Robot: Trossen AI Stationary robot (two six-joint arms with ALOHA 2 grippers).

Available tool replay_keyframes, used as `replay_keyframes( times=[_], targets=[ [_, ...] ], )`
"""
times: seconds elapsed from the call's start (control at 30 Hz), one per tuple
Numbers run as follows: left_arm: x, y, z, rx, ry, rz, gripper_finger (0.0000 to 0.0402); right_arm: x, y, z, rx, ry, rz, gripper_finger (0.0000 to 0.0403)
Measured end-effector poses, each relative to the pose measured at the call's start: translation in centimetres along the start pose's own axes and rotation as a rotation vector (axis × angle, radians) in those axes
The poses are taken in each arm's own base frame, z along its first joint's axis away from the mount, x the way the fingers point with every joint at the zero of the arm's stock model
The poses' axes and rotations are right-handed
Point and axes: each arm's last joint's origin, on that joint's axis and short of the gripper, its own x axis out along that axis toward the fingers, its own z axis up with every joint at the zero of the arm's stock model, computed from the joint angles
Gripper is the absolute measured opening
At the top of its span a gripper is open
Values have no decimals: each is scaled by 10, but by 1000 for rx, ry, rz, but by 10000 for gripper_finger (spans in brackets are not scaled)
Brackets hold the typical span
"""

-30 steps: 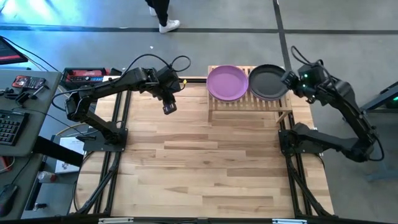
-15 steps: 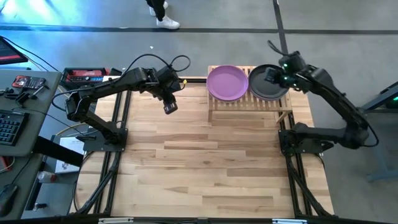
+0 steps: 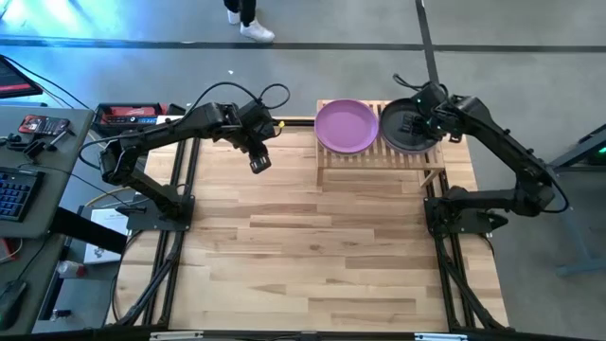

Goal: Place and stack plates onto a shelf
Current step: Stack the center black plate on the white plate, then return to Home Position

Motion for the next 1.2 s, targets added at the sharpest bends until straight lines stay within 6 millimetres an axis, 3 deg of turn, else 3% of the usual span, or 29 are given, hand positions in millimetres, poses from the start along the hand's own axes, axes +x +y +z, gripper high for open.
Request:
replay_keyframes(
  times=[0.43, 0.83, 1.2],
  targets=[
    [0, 0, 3, -24, -30, 0, 102, -2, 0, 1, -31, 1, 24, 108],
    [0, 0, 3, -85, -30, 0, 102, -66, 6, 16, -140, -200, 251, 108],
    [0, -4, 7, -147, -69, -36, 102, -102, 47, -11, -365, -273, 666, 108]
  ],
)
